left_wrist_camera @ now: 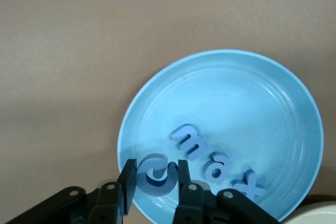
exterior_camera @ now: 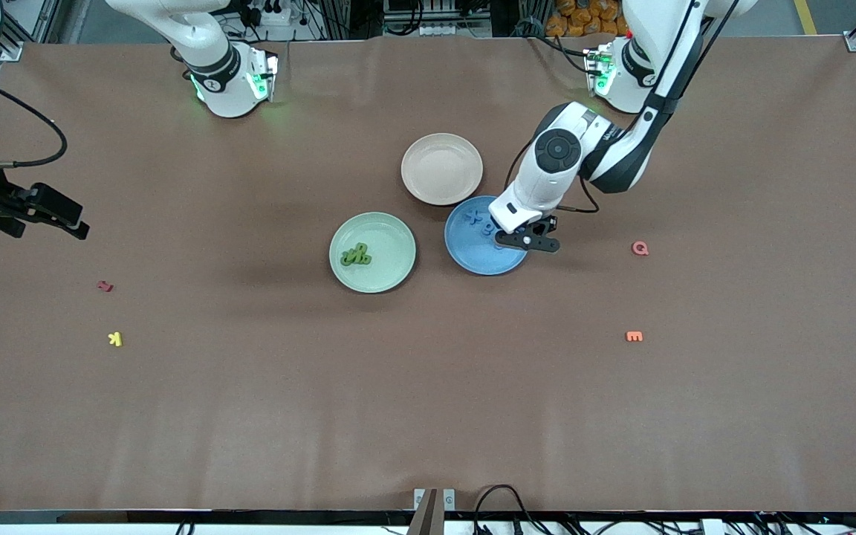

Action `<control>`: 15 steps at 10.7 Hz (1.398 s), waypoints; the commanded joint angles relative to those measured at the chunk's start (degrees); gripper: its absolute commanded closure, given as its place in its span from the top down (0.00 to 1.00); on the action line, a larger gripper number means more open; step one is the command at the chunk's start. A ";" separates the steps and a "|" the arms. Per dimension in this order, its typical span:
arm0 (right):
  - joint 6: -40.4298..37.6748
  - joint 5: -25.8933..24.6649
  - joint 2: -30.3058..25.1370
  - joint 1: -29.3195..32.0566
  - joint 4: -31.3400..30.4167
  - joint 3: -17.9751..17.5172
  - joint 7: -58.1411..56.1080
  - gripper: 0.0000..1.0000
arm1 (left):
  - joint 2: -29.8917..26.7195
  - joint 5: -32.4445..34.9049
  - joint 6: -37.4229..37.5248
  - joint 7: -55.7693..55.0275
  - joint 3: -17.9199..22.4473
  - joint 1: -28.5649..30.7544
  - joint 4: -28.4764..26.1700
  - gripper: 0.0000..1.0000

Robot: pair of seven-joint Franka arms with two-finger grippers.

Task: Sort letters by color into matching plates
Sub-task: 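Carry blue c to the blue plate and open the left gripper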

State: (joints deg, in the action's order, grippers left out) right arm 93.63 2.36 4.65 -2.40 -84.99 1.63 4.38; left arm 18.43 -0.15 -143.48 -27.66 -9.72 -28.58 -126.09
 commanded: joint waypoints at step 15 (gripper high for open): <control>-0.29 -1.74 -0.25 0.55 -0.18 -0.75 0.01 1.00 | -0.06 3.05 11.64 -12.95 -3.64 -2.36 9.27 1.00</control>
State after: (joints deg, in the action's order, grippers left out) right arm 93.59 1.30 4.72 -2.39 -85.05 1.44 4.37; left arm 18.77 0.79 -135.25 -38.73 -13.39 -30.84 -119.73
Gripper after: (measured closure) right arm 0.000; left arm 0.115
